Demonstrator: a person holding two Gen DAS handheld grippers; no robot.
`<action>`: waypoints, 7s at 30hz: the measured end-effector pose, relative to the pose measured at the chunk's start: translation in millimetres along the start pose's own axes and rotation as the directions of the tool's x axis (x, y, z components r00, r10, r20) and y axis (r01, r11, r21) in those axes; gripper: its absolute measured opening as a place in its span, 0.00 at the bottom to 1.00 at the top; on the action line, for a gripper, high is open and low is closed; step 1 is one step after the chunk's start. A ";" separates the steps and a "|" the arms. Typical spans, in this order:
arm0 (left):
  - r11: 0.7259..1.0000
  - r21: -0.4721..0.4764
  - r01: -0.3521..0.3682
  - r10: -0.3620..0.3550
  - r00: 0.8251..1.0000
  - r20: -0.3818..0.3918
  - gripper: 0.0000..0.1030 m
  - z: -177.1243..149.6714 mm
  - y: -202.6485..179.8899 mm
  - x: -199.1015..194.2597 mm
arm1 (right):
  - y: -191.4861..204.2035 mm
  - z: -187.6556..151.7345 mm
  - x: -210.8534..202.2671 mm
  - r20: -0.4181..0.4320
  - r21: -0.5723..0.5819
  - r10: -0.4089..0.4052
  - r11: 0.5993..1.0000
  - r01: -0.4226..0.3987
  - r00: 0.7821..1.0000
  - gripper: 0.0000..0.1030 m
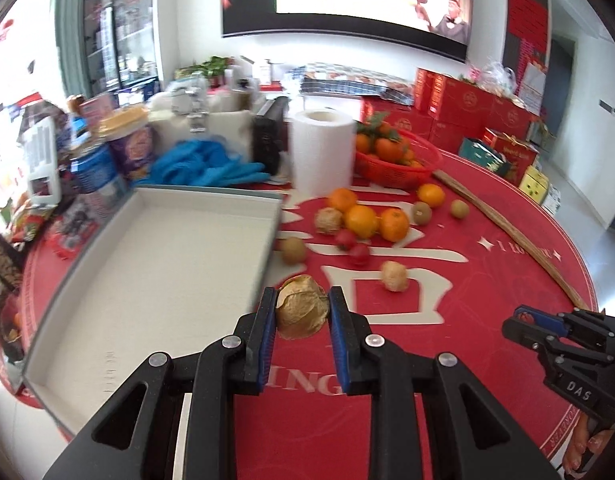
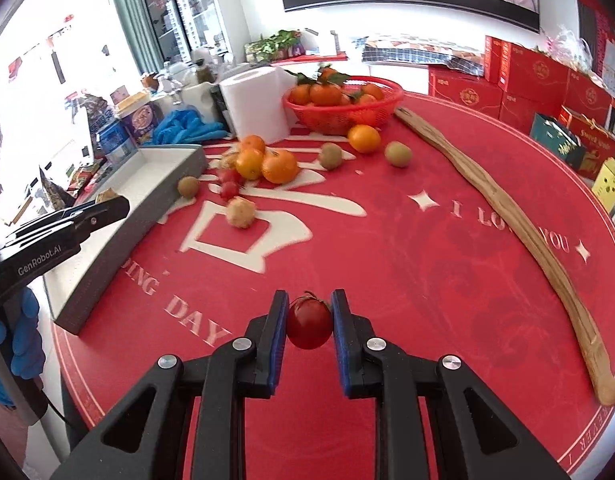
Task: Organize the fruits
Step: 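Carry the physalis and the tomato over the white tray with both grippers, then open the left gripper over the tray while the right gripper releases the tomato, then move both grippers back toward the fruits on the table, then grasp a second physalis with the left gripper while the right gripper grasps a brown kiwi, then carry the physalis and the kiwi over the white tray with both grippers, then set the physalis beside the first one with the left gripper while the right releases the kiwi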
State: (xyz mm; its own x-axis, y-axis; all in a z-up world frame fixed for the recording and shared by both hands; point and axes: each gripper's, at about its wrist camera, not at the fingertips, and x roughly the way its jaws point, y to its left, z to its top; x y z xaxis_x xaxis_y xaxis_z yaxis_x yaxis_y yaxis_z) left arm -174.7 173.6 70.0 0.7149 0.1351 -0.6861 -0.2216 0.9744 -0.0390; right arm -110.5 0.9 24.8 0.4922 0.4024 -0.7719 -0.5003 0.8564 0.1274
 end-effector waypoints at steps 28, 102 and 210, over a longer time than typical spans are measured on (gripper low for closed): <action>0.960 -0.193 -0.202 0.172 0.972 -0.162 0.27 -20.4 137.1 37.7 | 193.0 88.9 96.6 -0.170 -0.199 0.193 0.954 -0.225 0.966 0.22; 0.998 0.055 0.001 0.012 0.971 -0.237 0.36 18.3 -96.9 107.4 | -76.0 15.5 53.8 -0.155 0.014 -0.217 0.975 0.222 0.964 1.00; 0.941 -0.216 -0.259 0.229 0.961 -0.153 0.23 -47.2 131.0 29.7 | 203.8 78.0 124.8 -0.219 -0.224 0.164 0.951 -0.213 0.962 0.28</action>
State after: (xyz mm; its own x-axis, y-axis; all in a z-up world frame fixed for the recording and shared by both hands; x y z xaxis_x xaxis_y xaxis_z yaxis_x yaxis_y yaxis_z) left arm -213.9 296.7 10.2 0.5353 0.3254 -0.7795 -0.5369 0.8435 -0.0165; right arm -95.5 250.8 3.0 0.2355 0.4570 -0.8577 -0.7402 0.6562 0.1464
